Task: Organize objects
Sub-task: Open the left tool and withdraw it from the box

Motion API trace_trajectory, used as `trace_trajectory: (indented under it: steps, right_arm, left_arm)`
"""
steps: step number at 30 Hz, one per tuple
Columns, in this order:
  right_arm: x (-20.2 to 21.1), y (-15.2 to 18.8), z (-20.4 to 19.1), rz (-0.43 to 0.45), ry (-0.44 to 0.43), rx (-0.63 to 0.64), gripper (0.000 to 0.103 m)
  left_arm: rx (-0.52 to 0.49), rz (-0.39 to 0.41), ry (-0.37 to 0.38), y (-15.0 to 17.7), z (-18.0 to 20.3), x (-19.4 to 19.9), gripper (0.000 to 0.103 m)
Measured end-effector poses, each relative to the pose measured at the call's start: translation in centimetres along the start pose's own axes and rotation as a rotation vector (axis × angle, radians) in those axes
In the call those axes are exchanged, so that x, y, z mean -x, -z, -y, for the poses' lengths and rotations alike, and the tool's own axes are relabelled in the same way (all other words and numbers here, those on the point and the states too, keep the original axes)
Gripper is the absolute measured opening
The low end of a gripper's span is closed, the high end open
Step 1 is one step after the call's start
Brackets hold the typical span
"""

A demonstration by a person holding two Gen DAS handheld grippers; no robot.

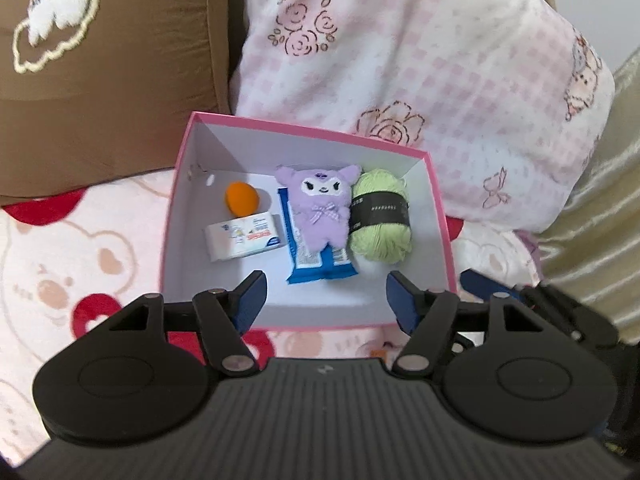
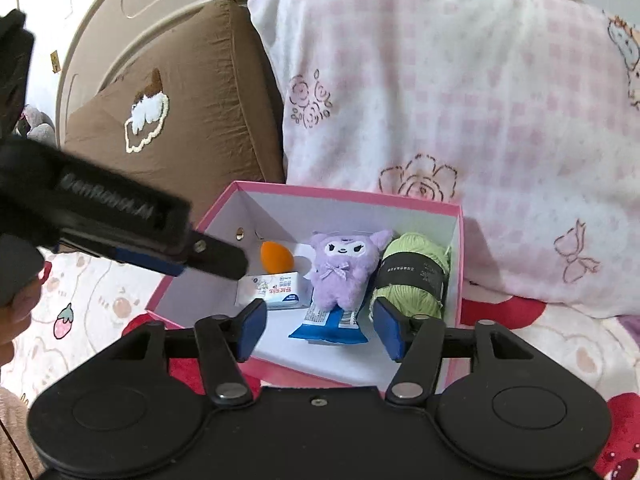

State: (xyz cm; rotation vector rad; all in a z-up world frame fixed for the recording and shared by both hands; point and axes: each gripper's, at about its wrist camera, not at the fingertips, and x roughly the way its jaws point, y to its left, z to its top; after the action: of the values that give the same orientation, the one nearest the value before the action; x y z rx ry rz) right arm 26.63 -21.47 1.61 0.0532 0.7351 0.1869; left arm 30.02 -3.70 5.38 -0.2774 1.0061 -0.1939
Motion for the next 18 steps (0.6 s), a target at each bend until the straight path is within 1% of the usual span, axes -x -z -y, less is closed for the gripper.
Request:
trace_trajectory:
  steps: [2,4,6,10,12,14,18]
  right_arm:
    - [0.8,-0.1,-0.5,-0.023,-0.008,0.033,0.073]
    - [1.6,0.0,-1.0,-0.051,-0.013,0.076,0.078]
    - [2.5,0.3,-1.3,-0.061,-0.017,0.103,0.09]
    - [4.6,1.1,-1.9,-0.072,-0.02,0.174,0.091]
    - [5.6,1.4,-1.9,-0.072,-0.018,0.184,0.091]
    - [6.7,1.5,-1.8,-0.068,-0.021,0.182,0.091]
    - [8.9,1.7,-1.3,-0.044,-0.029,0.172,0.091]
  left_arm:
    - [-0.008,0.001,0.015,0.5,-0.1,0.9,0.071]
    - [-0.015,0.008,0.029,1.0,-0.1,1.7,0.077]
    - [-0.01,-0.003,0.04,1.6,-0.2,2.4,0.08]
    - [0.003,-0.018,0.067,2.8,-0.6,3.4,0.09]
    - [0.009,-0.02,0.061,3.3,-0.7,4.1,0.095]
    - [0.019,-0.026,0.054,3.6,-0.9,4.7,0.096]
    - [0.004,-0.013,0.075,4.4,-1.1,6.4,0.098]
